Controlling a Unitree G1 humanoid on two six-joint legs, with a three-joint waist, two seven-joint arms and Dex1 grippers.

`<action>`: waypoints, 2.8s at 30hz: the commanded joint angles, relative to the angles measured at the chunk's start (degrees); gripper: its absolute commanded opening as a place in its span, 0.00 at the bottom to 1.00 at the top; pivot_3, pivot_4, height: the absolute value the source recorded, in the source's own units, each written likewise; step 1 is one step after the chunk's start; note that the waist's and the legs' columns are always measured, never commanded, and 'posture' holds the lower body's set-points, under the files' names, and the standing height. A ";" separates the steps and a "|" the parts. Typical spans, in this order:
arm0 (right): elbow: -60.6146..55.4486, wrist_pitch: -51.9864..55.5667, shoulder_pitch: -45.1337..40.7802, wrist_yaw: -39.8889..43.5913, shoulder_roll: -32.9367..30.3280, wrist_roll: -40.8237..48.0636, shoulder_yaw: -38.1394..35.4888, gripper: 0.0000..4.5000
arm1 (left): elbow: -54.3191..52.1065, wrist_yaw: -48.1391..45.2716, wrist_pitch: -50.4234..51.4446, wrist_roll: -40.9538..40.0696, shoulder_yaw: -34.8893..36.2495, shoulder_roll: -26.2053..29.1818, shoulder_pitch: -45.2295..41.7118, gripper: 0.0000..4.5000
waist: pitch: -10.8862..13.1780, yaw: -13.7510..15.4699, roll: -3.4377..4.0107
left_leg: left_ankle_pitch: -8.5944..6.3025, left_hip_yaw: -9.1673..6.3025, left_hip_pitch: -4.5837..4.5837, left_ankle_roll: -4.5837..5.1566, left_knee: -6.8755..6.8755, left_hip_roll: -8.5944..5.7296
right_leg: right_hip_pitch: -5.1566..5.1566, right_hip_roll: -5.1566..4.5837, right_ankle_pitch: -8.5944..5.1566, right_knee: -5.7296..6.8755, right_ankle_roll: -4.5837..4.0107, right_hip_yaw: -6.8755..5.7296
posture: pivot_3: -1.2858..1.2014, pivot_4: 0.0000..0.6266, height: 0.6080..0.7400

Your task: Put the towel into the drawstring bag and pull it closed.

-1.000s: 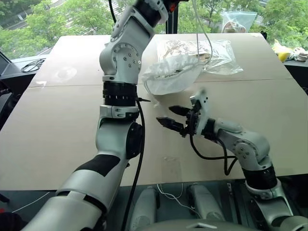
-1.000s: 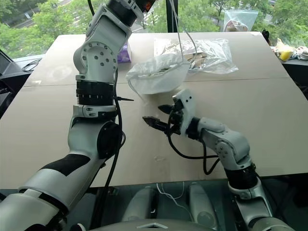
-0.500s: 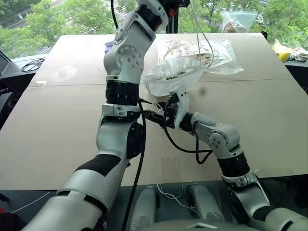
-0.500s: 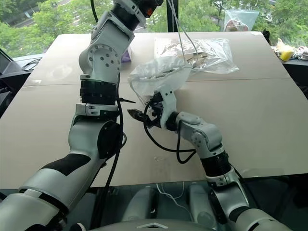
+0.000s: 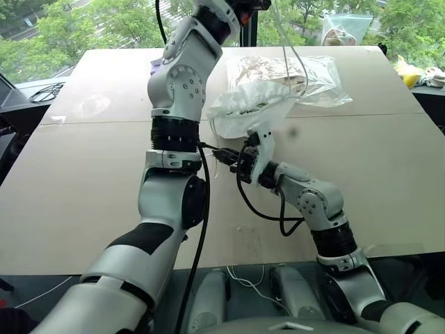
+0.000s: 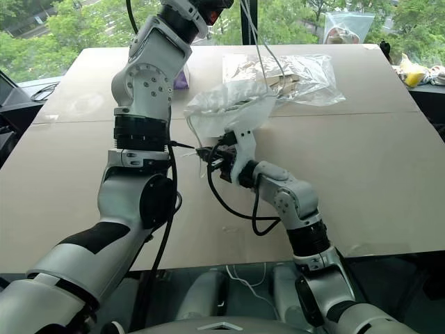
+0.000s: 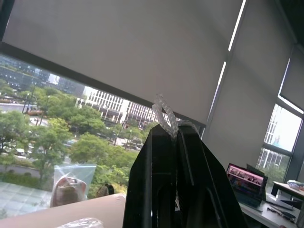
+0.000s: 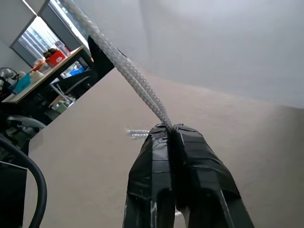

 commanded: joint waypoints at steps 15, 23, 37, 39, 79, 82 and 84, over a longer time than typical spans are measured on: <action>-16.78 8.41 -3.26 -10.02 -25.35 -16.32 -3.93 0.00 | 8.53 5.26 -20.72 11.79 2.34 9.14 -4.91 0.00 | 0.00 0.02 0.00 | 0.00 0.00 -0.02 0.00 0.02 -0.06 | -0.09 -0.03 0.00 0.13 0.00 0.02 | 0.52 0.24 1.00; -7.69 -4.26 -10.10 -24.77 -32.84 -30.24 -15.54 0.00 | 18.97 11.83 -33.93 18.82 3.11 15.28 -9.07 0.00 | 0.00 0.41 0.00 | 0.00 0.07 -0.12 0.00 -0.01 -0.09 | -0.14 -0.11 0.00 0.04 0.00 0.04 | 0.52 0.24 1.00; -1.88 -13.93 -13.94 -39.74 -21.14 -25.19 -33.94 0.00 | 16.93 31.02 -35.37 29.25 2.85 18.90 0.86 0.00 | -0.01 0.00 0.00 | 0.01 0.13 -0.03 0.00 0.01 -0.12 | -0.27 -0.13 0.01 0.51 -0.01 0.16 | 0.52 0.24 1.00; -0.98 -14.17 -14.69 -41.19 -19.61 -22.96 -36.43 0.00 | 16.05 34.32 -33.94 29.31 3.82 19.21 3.74 0.00 | -0.01 0.08 0.00 | 0.01 0.12 -0.03 0.00 0.06 -0.13 | -0.31 -0.14 0.01 0.65 -0.01 0.16 | 0.52 0.24 1.00; -5.84 -9.70 -8.87 -33.05 -19.70 2.08 -33.00 0.00 | 19.93 40.74 -33.48 23.61 8.03 25.98 14.25 0.00 | -0.04 0.03 0.01 | 0.05 0.10 -0.05 -0.07 0.24 -0.22 | -0.33 -0.25 0.01 0.90 -0.01 0.12 | 0.52 0.24 1.00; -13.57 -2.32 -0.48 -22.88 -27.05 8.80 -33.23 0.00 | 4.99 33.63 -30.20 18.06 9.48 25.38 22.97 0.00 | -0.04 0.02 0.01 | 0.05 0.10 -0.10 -0.07 0.23 -0.21 | -0.35 -0.26 0.01 0.86 -0.01 0.12 | 0.52 0.24 1.00; -15.61 1.62 3.32 -19.40 -30.40 14.03 -35.58 0.00 | -3.40 30.59 -26.62 16.90 9.34 26.25 28.16 0.00 | -0.04 -0.05 0.00 | 0.05 0.12 -0.15 -0.08 0.22 -0.20 | -0.35 -0.33 0.00 0.81 -0.01 0.10 | 0.52 0.24 1.00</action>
